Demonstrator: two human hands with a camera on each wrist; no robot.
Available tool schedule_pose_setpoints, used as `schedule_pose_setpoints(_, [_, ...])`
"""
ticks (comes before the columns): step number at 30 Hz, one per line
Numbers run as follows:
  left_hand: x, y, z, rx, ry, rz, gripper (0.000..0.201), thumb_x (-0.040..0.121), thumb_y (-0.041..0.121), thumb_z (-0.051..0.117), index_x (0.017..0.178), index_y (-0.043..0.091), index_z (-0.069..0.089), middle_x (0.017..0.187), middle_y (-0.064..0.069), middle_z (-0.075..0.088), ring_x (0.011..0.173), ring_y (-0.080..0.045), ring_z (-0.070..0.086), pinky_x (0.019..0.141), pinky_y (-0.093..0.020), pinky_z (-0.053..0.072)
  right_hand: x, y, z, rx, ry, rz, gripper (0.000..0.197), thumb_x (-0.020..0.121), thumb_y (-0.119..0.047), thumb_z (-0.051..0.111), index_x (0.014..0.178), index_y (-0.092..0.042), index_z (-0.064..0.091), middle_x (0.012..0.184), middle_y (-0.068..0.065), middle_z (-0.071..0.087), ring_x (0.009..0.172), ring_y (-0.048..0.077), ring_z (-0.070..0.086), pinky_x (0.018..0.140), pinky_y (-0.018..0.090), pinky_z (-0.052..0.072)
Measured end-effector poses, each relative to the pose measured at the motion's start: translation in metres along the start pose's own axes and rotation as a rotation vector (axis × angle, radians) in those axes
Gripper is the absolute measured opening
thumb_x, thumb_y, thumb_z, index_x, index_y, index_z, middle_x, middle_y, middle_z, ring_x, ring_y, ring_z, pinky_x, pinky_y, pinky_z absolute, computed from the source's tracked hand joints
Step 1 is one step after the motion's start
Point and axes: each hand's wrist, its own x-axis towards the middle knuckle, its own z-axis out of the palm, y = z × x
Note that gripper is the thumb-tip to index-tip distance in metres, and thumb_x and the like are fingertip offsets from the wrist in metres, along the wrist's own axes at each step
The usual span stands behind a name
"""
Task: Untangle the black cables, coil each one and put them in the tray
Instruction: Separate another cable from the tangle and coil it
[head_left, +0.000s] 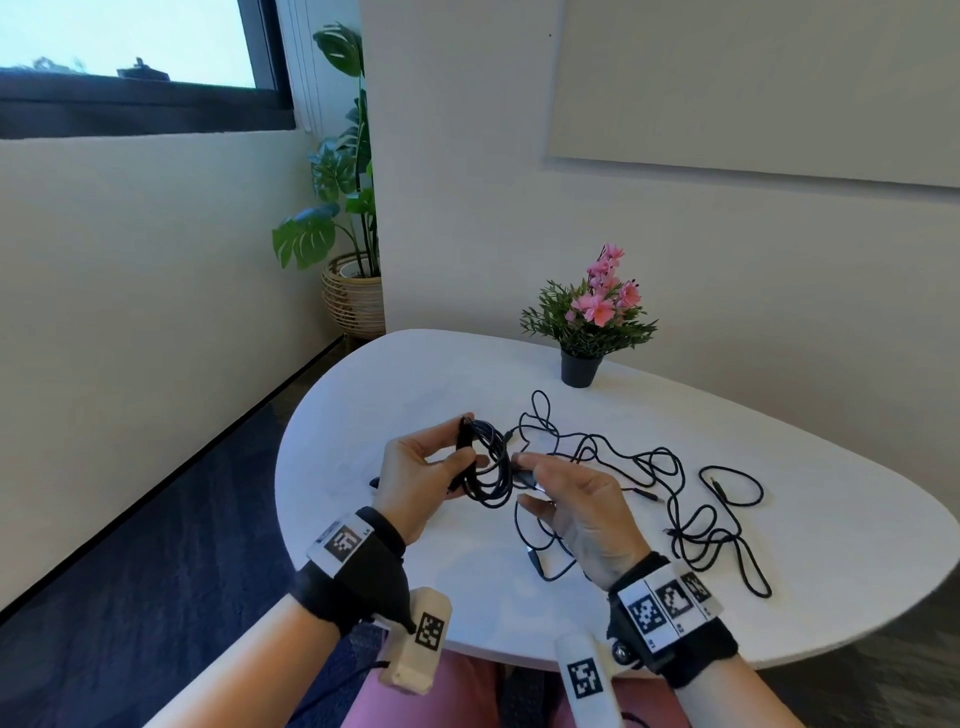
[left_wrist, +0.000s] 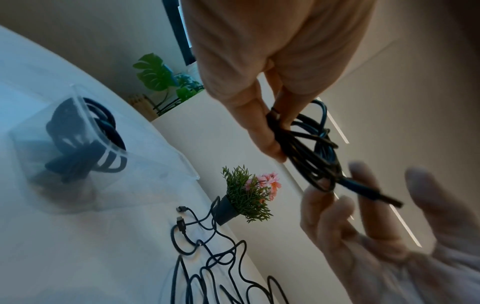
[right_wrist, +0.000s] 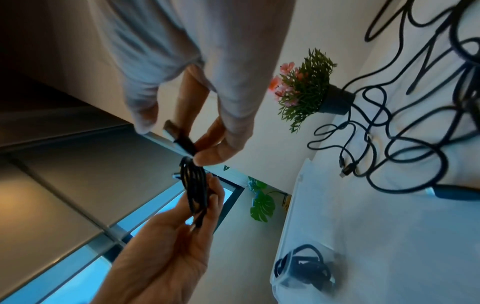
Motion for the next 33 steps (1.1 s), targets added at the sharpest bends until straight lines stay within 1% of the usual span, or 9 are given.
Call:
schedule_pose_setpoints(3, [0.0,-0.004,0.003,0.079,0.03,0.025,0.036,0.087,-0.007,0.059,0.104,0.024,0.067,0.103,0.0,0.071,0.082,-0.016,0.073,0.063,-0.027,0.057,0.005,0.008,0.013,-0.134,0.134,-0.023,0.033,0.059,-0.019,0.078,0.086,-0.001,0.068,0.083,0.009,0.072,0.076,0.019,0.065,0.069,0.023,0.055])
schedule_pose_setpoints(6, [0.002,-0.014,0.003,0.203,0.04,0.026,0.038,0.085,-0.006,0.062,0.106,0.026,0.068,0.108,0.0,0.07,0.083,-0.014,0.072,0.07,-0.031,0.059,0.018,0.015,0.012,-0.421,0.221,-0.088,0.045,0.064,-0.026,0.084,0.104,-0.016,0.064,0.083,0.008,0.07,0.08,0.019,0.067,0.079,0.031,0.055])
schedule_pose_setpoints(10, [0.011,-0.027,-0.004,0.253,0.135,0.005,0.04,0.082,-0.004,0.067,0.117,0.018,0.066,0.111,-0.001,0.069,0.084,-0.015,0.071,0.069,-0.026,0.059,0.034,0.022,0.014,-0.706,0.219,-0.118,0.017,0.072,-0.014,0.08,0.08,-0.028,0.074,0.078,0.0,0.074,0.079,0.018,0.071,0.083,0.038,0.057])
schedule_pose_setpoints(14, [0.01,-0.032,-0.01,0.168,-0.004,-0.056,0.04,0.092,-0.001,0.054,0.129,0.015,0.057,0.109,0.004,0.068,0.085,-0.001,0.065,0.074,-0.016,0.053,0.049,0.02,0.013,-0.636,0.249,-0.022,0.016,0.074,0.0,0.075,0.089,-0.006,0.075,0.089,0.018,0.073,0.078,0.027,0.07,0.08,0.042,0.058])
schedule_pose_setpoints(17, [0.01,-0.034,-0.02,0.241,-0.144,-0.133,0.044,0.097,0.009,0.047,0.132,0.034,0.044,0.111,0.005,0.065,0.097,-0.007,0.059,0.089,-0.026,0.049,0.06,0.021,0.013,-0.687,0.205,0.016,0.018,0.075,0.004,0.074,0.092,-0.001,0.074,0.091,0.018,0.072,0.082,0.031,0.07,0.082,0.045,0.057])
schedule_pose_setpoints(19, [0.018,-0.036,-0.035,0.369,-0.122,-0.135,0.041,0.096,0.011,0.05,0.134,0.029,0.046,0.113,0.005,0.065,0.102,-0.01,0.06,0.095,-0.031,0.048,0.068,0.02,0.019,-0.769,0.172,0.005,0.016,0.074,0.003,0.074,0.09,-0.001,0.074,0.083,0.011,0.071,0.077,0.025,0.069,0.08,0.04,0.058])
schedule_pose_setpoints(22, [0.035,-0.034,-0.064,0.492,0.015,-0.114,0.033,0.093,0.009,0.054,0.125,0.012,0.06,0.108,0.005,0.068,0.103,-0.015,0.064,0.094,-0.037,0.051,0.088,0.013,0.031,-0.903,0.181,-0.067,0.018,0.076,-0.003,0.075,0.094,-0.002,0.074,0.081,0.005,0.07,0.07,0.01,0.064,0.071,0.019,0.053])
schedule_pose_setpoints(29, [0.047,-0.037,-0.108,0.529,0.109,-0.066,0.027,0.092,0.003,0.049,0.101,0.021,0.067,0.097,0.006,0.071,0.09,-0.009,0.068,0.089,-0.033,0.052,0.132,0.043,0.057,-1.058,0.082,-0.101,0.018,0.078,-0.01,0.074,0.096,-0.008,0.075,0.095,0.008,0.074,0.087,0.013,0.068,0.073,0.01,0.047])
schedule_pose_setpoints(33, [0.051,-0.041,-0.117,0.601,0.105,-0.005,0.026,0.092,0.004,0.05,0.101,0.024,0.065,0.097,0.008,0.07,0.09,-0.009,0.067,0.084,-0.026,0.052,0.148,0.058,0.065,-1.178,0.017,-0.03,0.017,0.081,-0.01,0.071,0.097,-0.006,0.075,0.096,0.011,0.074,0.091,0.018,0.068,0.081,0.019,0.05])
